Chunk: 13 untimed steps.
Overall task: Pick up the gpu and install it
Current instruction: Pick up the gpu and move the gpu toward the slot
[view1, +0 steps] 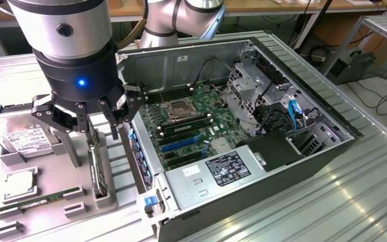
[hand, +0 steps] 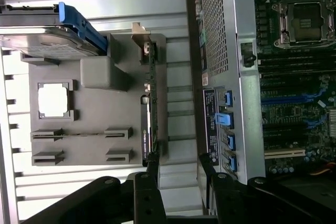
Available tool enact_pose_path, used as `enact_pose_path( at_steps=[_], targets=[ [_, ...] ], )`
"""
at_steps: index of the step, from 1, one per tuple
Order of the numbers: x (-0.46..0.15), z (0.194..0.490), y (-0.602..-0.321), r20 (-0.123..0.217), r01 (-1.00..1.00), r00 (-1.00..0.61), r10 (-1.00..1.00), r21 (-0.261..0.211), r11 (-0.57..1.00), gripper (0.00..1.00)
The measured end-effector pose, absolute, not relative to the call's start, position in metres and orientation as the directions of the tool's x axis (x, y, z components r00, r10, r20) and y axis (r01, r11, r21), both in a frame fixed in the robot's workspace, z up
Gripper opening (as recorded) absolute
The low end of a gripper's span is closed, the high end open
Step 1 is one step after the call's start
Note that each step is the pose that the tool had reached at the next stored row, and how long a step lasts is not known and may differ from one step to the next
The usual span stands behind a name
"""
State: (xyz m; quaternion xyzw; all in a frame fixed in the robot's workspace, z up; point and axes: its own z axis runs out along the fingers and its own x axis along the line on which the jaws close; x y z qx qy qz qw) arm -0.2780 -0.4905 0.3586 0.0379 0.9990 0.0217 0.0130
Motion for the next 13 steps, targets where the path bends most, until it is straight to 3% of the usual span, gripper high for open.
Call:
enact_pose_path(
  at_steps=[13],
  targets=[
    [-0.2807,0.3548,-0.4905,-0.024,0.075,-0.997,0.076,0.044,0.996,0.42]
  ],
)
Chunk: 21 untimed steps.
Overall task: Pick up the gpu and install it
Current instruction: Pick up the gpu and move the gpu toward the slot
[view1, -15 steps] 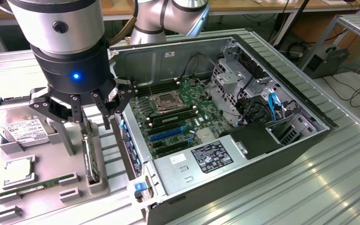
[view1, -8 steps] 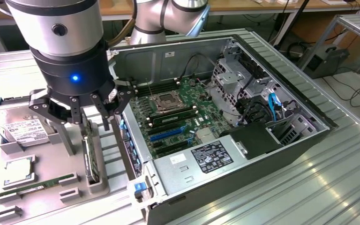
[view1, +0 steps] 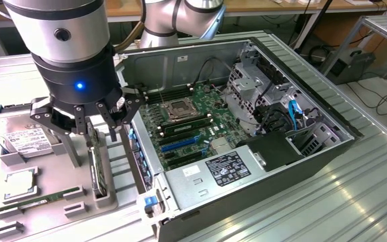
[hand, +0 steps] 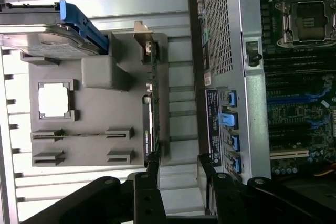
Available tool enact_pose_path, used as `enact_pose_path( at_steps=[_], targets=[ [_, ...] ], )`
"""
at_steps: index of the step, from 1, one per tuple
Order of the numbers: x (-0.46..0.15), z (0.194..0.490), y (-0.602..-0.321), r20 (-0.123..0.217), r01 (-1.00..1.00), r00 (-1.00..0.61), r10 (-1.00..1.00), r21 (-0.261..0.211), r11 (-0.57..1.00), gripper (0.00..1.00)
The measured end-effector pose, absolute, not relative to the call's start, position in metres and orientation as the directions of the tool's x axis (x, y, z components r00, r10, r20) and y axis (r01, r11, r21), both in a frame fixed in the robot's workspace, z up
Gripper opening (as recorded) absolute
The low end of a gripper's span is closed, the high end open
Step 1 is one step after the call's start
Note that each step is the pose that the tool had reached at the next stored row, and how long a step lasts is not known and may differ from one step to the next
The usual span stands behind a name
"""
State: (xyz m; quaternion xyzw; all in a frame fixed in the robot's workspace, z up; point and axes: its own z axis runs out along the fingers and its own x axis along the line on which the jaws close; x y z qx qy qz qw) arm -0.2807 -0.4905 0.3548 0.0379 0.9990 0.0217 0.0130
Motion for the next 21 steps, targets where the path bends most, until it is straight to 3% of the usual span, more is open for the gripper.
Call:
enact_pose_path(
  at_steps=[21],
  targets=[
    [-0.2817,0.3492,-0.4905,-0.024,0.075,-0.997,0.076,0.044,0.996,0.42]
  ],
)
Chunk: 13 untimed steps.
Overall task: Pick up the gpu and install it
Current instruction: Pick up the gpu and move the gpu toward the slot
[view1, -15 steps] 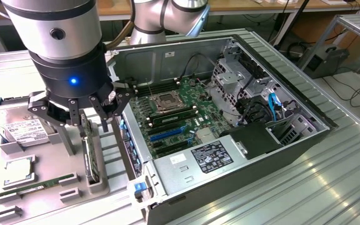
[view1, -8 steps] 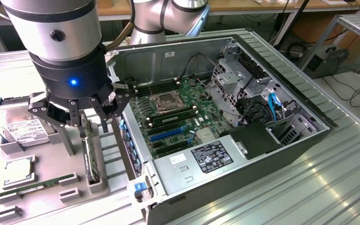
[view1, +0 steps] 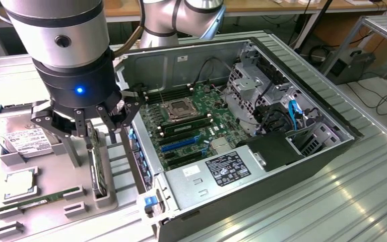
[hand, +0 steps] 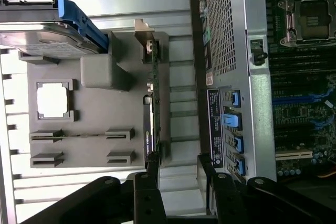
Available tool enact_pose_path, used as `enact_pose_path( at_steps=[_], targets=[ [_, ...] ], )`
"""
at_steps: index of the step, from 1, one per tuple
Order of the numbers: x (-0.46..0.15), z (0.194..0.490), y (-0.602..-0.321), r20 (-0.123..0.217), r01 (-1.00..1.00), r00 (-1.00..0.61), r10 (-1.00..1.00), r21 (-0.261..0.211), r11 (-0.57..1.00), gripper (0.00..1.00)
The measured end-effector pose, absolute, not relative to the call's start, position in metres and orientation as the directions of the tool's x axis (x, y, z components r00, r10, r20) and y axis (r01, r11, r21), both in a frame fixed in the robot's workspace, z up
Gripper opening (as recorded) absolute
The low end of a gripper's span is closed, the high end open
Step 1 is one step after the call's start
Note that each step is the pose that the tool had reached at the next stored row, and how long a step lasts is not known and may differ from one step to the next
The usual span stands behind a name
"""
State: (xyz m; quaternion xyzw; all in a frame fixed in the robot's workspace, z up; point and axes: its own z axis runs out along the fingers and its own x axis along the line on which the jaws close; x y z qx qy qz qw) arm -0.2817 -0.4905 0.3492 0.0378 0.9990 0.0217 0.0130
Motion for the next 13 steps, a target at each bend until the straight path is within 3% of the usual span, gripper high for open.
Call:
enact_pose_path(
  at_steps=[13],
  targets=[
    [-0.2818,0.3456,-0.4905,-0.024,0.075,-0.997,0.076,0.044,0.996,0.42]
  ],
)
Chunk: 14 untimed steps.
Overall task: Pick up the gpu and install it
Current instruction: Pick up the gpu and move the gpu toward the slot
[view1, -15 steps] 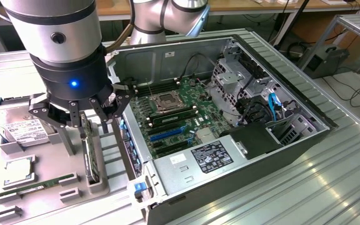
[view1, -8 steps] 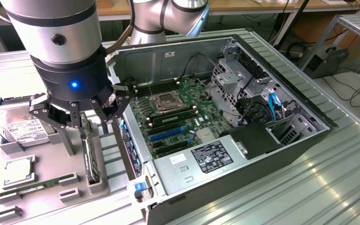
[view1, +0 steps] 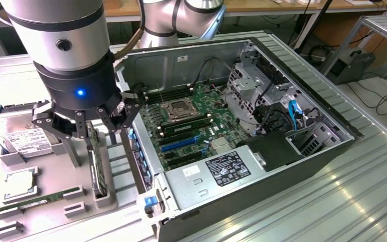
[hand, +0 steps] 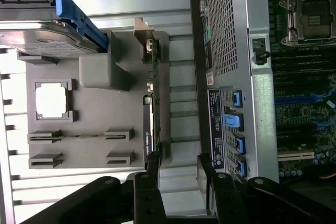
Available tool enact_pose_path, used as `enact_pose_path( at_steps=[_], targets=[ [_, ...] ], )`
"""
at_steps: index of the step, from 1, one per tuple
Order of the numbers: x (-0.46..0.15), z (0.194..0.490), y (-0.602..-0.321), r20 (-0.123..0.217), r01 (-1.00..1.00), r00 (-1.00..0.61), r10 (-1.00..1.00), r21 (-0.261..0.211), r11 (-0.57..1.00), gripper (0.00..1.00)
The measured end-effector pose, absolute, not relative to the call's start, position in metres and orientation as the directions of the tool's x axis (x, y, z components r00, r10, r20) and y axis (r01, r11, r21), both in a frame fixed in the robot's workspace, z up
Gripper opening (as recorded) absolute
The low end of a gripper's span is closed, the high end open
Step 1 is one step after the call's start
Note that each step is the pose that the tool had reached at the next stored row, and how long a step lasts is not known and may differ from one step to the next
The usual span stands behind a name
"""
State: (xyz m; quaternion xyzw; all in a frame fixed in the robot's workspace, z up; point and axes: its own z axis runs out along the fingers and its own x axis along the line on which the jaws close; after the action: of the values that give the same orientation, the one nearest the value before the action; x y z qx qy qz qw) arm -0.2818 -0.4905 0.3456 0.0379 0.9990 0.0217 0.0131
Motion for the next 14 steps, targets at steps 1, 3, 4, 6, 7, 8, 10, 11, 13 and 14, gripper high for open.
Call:
enact_pose_path(
  at_steps=[1,3,4,6,7,8,10,11,13,14],
  targets=[
    [-0.2818,0.3452,-0.4905,-0.024,0.075,-0.997,0.076,0.044,0.996,0.42],
    [-0.2818,0.3446,-0.4905,-0.024,0.075,-0.997,0.076,0.044,0.996,0.42],
    [-0.2819,0.3441,-0.4905,-0.024,0.075,-0.997,0.076,0.044,0.996,0.42],
    [-0.2822,0.3433,-0.4905,-0.024,0.075,-0.997,0.076,0.044,0.996,0.42],
    [-0.2823,0.3430,-0.4905,-0.024,0.075,-0.997,0.076,0.044,0.996,0.42],
    [-0.2825,0.3427,-0.4905,-0.024,0.075,-0.997,0.076,0.044,0.996,0.42],
    [-0.2833,0.3414,-0.4903,-0.024,0.075,-0.997,0.076,0.044,0.996,0.42],
    [-0.2838,0.3410,-0.4902,-0.024,0.075,-0.997,0.076,0.044,0.996,0.42],
    [-0.2843,0.3405,-0.4901,-0.024,0.075,-0.997,0.076,0.044,0.996,0.42],
    [-0.2847,0.3402,-0.4900,-0.024,0.075,-0.997,0.076,0.044,0.996,0.42]
  ],
)
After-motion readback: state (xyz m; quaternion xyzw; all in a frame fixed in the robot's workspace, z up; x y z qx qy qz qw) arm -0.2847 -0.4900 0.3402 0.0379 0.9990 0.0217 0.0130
